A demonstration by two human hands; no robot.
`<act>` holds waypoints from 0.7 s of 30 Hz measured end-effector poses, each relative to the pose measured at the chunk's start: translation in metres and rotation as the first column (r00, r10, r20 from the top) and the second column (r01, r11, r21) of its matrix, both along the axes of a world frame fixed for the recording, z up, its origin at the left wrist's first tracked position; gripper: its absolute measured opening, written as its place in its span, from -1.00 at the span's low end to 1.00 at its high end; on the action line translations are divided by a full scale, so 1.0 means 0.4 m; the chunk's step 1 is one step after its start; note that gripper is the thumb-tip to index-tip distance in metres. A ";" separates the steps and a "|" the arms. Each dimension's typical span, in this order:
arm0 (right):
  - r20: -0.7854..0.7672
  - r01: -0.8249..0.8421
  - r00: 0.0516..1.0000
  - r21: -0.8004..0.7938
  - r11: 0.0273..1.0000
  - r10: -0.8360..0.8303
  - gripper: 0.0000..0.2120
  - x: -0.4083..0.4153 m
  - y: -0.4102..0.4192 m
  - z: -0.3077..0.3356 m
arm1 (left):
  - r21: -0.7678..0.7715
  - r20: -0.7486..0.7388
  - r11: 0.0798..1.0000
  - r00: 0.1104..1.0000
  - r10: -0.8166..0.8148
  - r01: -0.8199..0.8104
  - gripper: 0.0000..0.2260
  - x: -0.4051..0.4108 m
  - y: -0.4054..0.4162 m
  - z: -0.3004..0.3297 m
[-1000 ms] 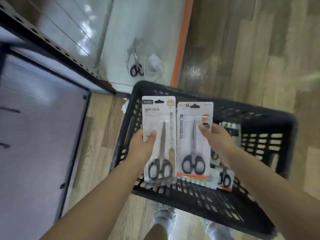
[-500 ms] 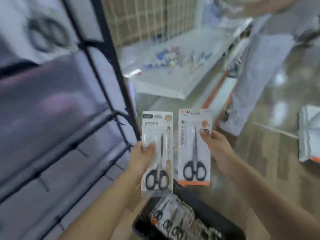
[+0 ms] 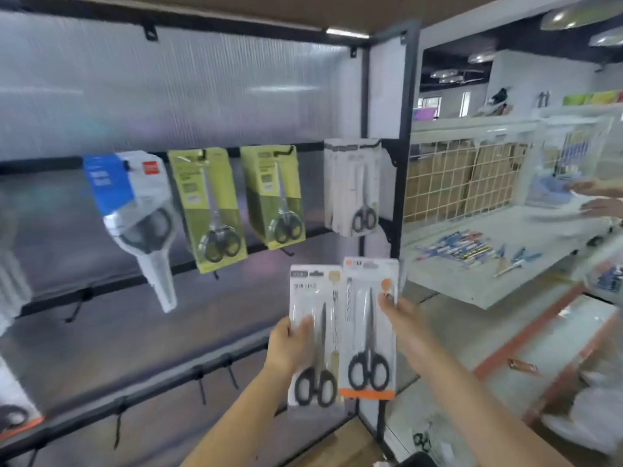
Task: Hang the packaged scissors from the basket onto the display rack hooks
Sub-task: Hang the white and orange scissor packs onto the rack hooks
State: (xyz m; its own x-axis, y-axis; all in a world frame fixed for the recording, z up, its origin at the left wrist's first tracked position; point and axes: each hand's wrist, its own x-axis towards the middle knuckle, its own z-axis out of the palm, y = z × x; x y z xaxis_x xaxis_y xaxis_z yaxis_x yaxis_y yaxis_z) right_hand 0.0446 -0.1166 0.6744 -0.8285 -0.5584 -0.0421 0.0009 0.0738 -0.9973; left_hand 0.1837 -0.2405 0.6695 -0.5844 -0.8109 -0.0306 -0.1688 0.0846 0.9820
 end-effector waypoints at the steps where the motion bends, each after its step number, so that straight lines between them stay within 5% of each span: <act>1: -0.004 -0.012 1.000 0.013 1.000 0.013 -0.61 0.038 -0.012 -0.010 | 0.008 0.026 1.000 1.000 -0.008 0.008 -0.73 0.033 -0.010 -0.012; 10: 0.034 0.081 0.996 0.029 0.996 -0.082 -0.64 0.132 -0.040 0.013 | -0.059 -0.004 0.997 0.999 -0.050 0.049 -0.72 0.122 -0.070 0.023; 21: -0.080 0.245 0.965 -0.047 0.968 -0.248 -0.71 -0.107 0.017 0.182 | 0.022 -0.197 0.993 0.975 -0.106 0.112 -0.75 -0.158 -0.023 0.140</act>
State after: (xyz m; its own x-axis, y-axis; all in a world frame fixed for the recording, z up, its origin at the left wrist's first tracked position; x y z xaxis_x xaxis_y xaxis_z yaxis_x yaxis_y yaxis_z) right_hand 0.0019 -0.1098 0.7472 -0.9404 -0.3362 0.0506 -0.0700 0.0457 -0.9965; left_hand 0.1206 -0.2496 0.7255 -0.6664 -0.7425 0.0677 0.0350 0.0596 0.9976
